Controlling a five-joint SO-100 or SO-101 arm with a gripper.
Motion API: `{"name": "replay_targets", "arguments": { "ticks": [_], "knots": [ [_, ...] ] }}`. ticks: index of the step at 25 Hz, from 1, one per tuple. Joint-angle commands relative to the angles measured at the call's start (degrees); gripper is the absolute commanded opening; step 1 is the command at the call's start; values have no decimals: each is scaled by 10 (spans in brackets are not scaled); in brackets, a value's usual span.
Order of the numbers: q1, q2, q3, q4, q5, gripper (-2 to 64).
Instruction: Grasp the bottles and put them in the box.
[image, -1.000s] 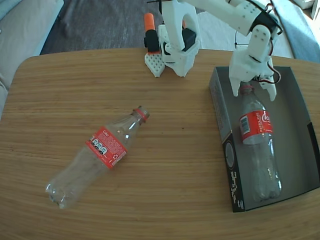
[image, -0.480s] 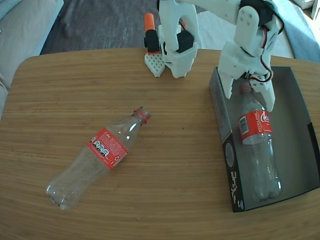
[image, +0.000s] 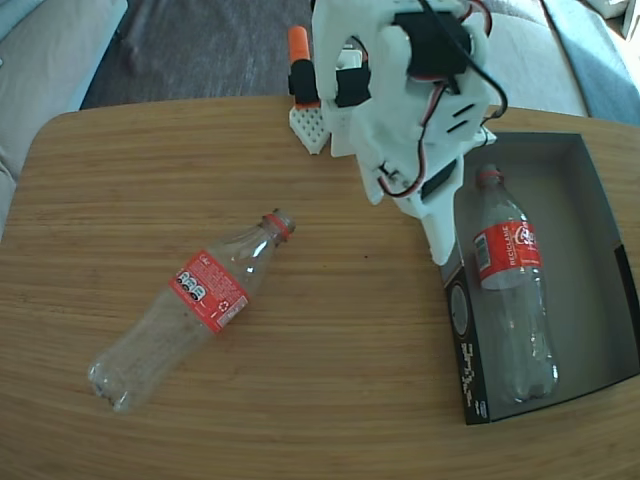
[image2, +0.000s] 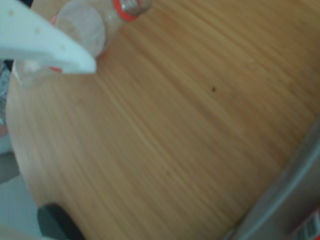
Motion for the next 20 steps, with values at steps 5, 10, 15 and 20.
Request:
{"name": "replay_targets", "arguments": {
  "ticks": [5, 10, 15, 20],
  "knots": [
    [132, 13, 53, -4, 1, 461],
    [232, 13, 86, -14, 3, 461],
    [302, 14, 104, -17, -3, 461],
    [317, 14, 144, -39, -5, 461]
  ]
}}
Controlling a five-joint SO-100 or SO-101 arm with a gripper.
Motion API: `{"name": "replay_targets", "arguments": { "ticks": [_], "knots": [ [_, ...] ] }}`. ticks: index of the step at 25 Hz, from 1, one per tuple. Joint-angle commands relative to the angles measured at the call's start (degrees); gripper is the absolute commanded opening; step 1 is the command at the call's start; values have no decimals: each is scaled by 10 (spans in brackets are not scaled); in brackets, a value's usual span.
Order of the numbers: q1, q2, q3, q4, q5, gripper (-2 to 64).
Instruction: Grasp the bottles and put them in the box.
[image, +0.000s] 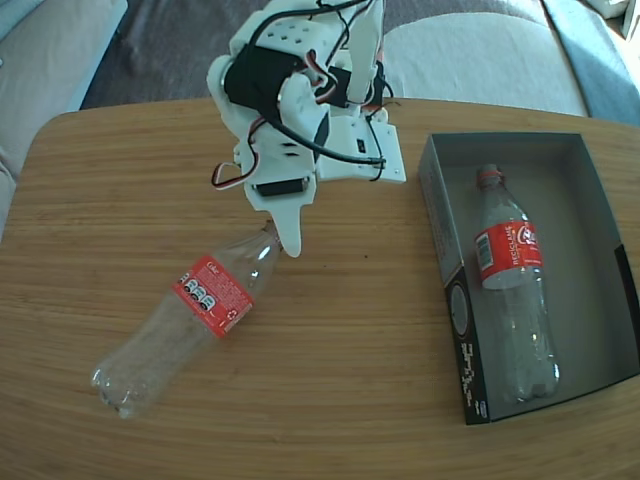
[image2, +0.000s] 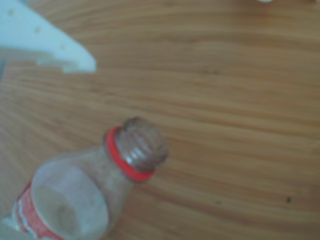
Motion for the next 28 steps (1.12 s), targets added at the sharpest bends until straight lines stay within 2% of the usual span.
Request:
{"name": "replay_targets", "arguments": {
  "ticks": [1, 6, 19, 24, 28],
  "knots": [
    [2, 14, 9, -18, -6, 461],
    [12, 14, 36, -48, -78, 461],
    [20, 13, 39, -46, -267, 461],
    [20, 8, 39, -54, -308, 461],
    [26, 4, 39, -86, -305, 461]
  ]
}}
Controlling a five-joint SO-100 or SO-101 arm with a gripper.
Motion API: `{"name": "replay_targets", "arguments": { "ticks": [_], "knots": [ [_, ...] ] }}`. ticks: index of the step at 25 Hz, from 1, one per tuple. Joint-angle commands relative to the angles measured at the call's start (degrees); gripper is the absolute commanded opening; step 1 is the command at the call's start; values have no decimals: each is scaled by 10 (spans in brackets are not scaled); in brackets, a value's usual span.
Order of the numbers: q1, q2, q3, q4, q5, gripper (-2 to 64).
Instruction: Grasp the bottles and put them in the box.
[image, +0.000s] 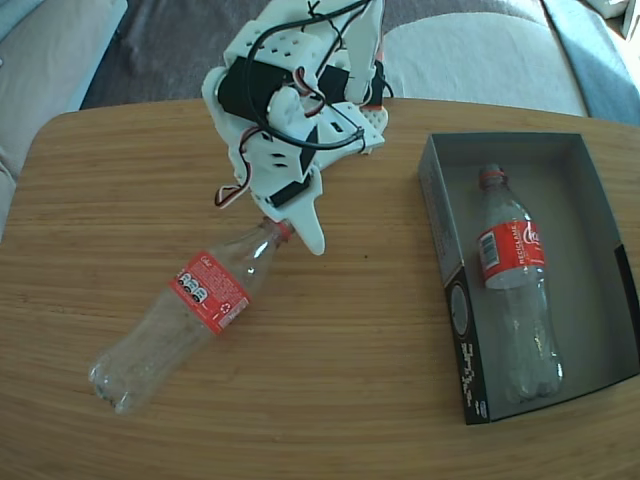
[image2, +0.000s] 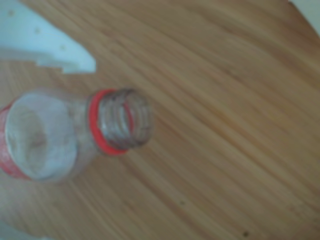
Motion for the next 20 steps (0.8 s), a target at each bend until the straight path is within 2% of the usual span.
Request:
{"name": "replay_targets", "arguments": {
  "ticks": [1, 10, 14, 20],
  "knots": [
    [9, 3, -4, -14, -1, 461],
    [25, 1, -3, -24, -4, 461],
    [33, 1, 11, -59, -4, 461],
    [36, 1, 11, -82, -5, 461]
  ]
}}
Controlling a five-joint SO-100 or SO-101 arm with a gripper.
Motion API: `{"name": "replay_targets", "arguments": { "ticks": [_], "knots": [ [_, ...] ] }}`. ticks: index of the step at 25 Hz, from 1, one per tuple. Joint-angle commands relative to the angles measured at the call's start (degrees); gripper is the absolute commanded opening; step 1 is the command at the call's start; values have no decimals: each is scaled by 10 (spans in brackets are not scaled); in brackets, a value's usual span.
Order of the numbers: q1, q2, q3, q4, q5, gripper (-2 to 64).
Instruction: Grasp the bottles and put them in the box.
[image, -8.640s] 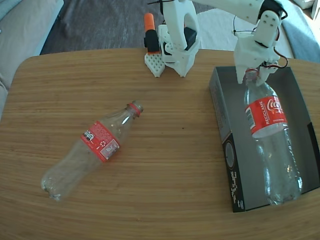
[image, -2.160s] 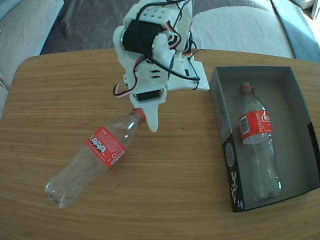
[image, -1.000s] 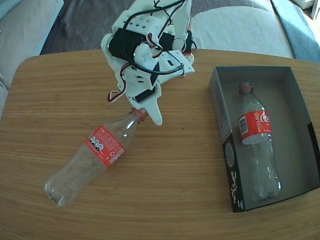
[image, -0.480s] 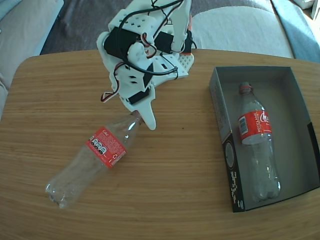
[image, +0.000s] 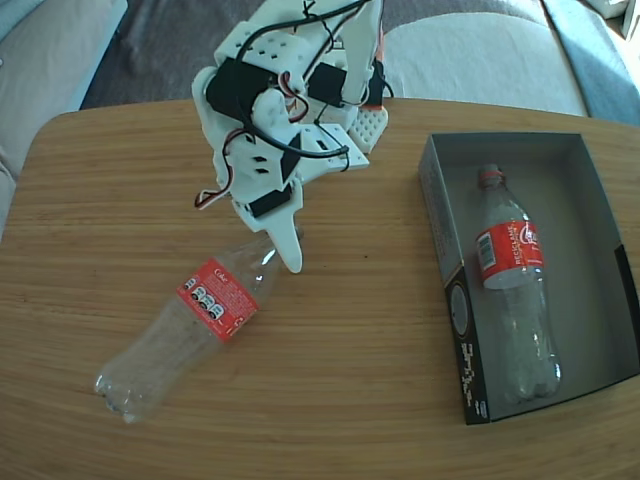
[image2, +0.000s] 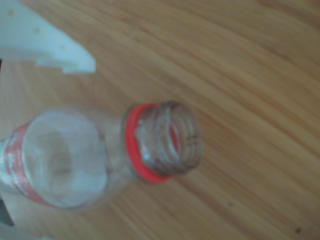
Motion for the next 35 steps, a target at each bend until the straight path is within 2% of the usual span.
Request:
{"name": "replay_targets", "arguments": {
  "ticks": [1, 7, 11, 15, 23, 26, 31, 35],
  "knots": [
    [4, 3, -4, -5, -4, 461],
    [0, 3, 25, -33, -4, 461],
    [-3, 3, 30, -34, -4, 461],
    [-3, -11, 37, -42, -45, 461],
    [-3, -76, -5, -54, -47, 461],
    [-2, -87, -7, -76, -47, 461],
    [-3, -87, -4, -79, -47, 461],
    [0, -86, 1, -119, -48, 461]
  ]
}}
